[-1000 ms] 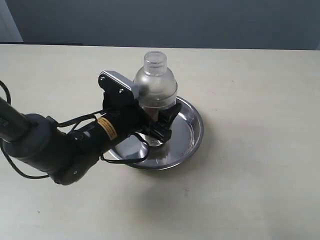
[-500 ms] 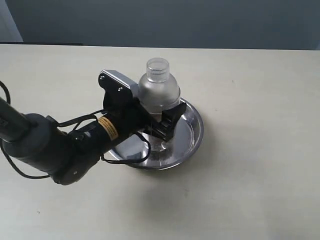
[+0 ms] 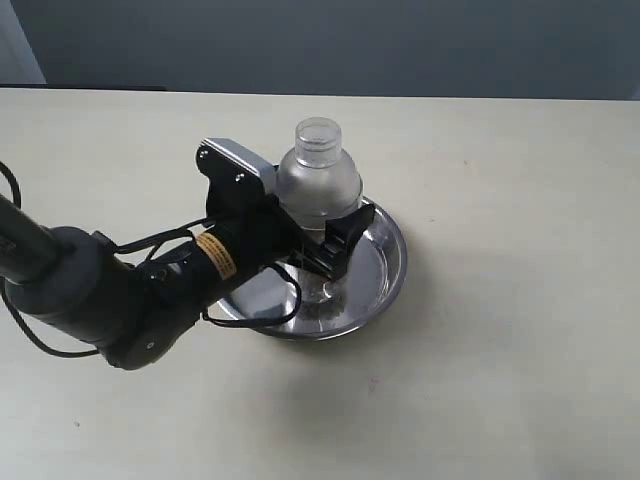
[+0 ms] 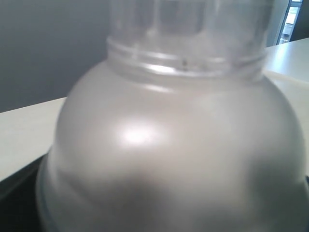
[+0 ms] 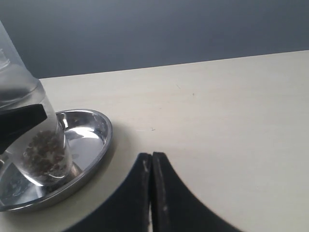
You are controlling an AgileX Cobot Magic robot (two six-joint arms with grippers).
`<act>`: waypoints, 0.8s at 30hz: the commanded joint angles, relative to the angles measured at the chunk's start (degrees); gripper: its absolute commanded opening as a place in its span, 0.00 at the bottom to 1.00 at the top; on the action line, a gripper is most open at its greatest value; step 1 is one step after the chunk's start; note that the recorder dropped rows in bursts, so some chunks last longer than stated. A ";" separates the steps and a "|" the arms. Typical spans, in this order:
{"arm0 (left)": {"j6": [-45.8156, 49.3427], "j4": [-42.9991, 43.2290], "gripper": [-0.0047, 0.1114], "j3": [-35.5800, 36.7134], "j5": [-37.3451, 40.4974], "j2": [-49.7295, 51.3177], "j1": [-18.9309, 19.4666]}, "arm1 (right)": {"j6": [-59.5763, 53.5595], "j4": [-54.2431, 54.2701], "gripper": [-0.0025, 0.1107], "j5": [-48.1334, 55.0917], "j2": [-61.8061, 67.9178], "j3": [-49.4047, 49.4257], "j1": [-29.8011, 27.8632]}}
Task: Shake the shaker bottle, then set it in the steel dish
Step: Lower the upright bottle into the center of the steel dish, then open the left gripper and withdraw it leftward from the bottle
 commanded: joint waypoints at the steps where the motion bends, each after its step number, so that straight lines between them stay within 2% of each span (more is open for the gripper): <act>1: -0.26 0.29 0.88 -0.36 0.12 -0.33 -0.03 | -0.12 -0.23 0.02 -0.33 -0.22 0.07 0.12; 11: -0.38 0.29 0.88 5.36 -1.31 -0.44 -0.03 | -0.12 -0.23 0.02 -0.33 -0.22 0.07 0.12; 24: -0.38 0.55 0.88 6.87 -1.31 -1.22 -0.03 | -0.12 -0.23 0.02 -0.33 -0.22 0.07 0.12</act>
